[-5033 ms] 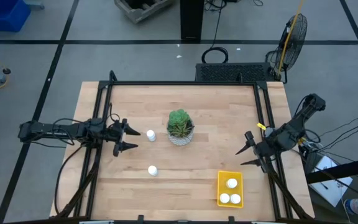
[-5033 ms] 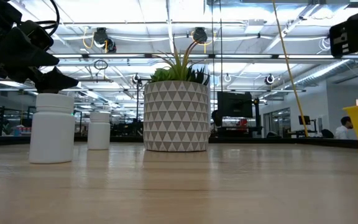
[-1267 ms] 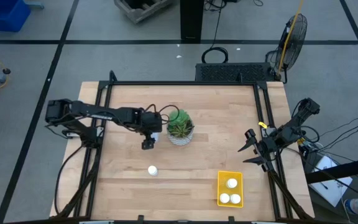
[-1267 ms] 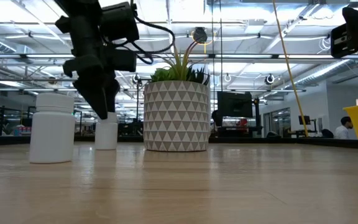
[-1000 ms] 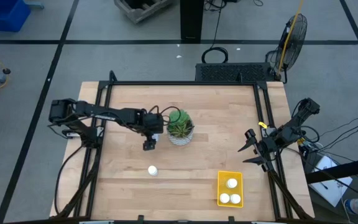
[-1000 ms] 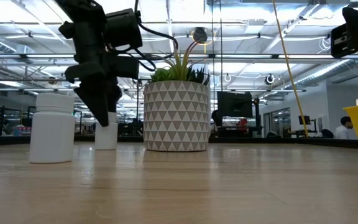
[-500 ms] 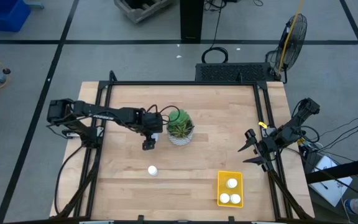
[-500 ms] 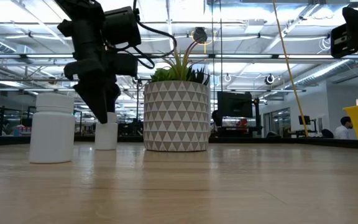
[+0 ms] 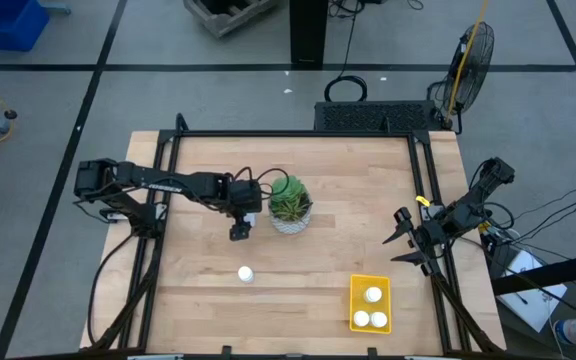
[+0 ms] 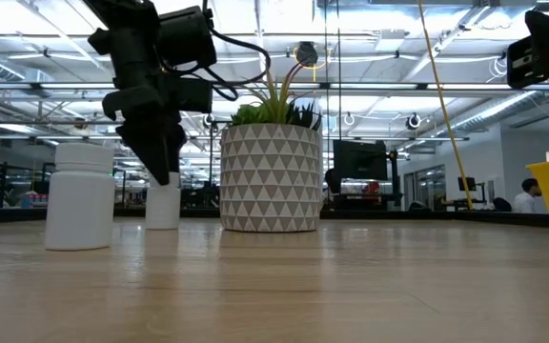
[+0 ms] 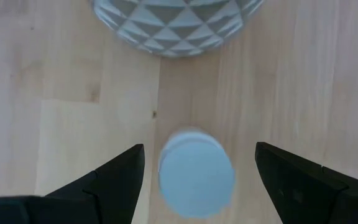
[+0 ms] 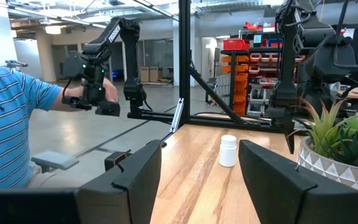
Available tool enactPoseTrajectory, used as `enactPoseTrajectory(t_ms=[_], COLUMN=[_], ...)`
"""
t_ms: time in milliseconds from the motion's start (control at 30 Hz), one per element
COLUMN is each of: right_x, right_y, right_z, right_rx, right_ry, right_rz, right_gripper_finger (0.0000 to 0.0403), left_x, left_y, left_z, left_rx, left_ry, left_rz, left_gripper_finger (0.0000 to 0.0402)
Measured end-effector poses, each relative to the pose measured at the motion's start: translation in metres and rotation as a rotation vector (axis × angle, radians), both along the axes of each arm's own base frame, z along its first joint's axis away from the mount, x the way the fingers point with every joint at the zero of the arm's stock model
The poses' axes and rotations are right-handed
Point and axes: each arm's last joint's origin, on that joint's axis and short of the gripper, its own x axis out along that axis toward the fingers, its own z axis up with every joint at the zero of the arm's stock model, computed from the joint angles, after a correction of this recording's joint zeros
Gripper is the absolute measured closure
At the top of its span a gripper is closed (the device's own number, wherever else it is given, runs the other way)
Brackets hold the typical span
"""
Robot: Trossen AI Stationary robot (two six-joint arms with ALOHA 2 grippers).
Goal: Pick and place pill bottles into a basket
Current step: Put the white pill bottle into the bin
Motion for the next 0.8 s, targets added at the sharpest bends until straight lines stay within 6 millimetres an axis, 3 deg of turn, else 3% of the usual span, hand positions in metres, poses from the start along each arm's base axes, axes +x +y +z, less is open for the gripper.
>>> enactPoseTrajectory(t_ms=[800], right_x=[0.0], right_y=[0.0], right_z=[-0.0001], right_rx=[-0.001], right_ry=[0.0], right_rz=[0.0], right_gripper_finger=[0.0196], left_x=[-0.0046], left_y=[0.0002], left_z=[-0.0017], left_rx=[0.009], left_ry=[0.053], left_rz=[0.034], left_gripper_finger=[0.0092])
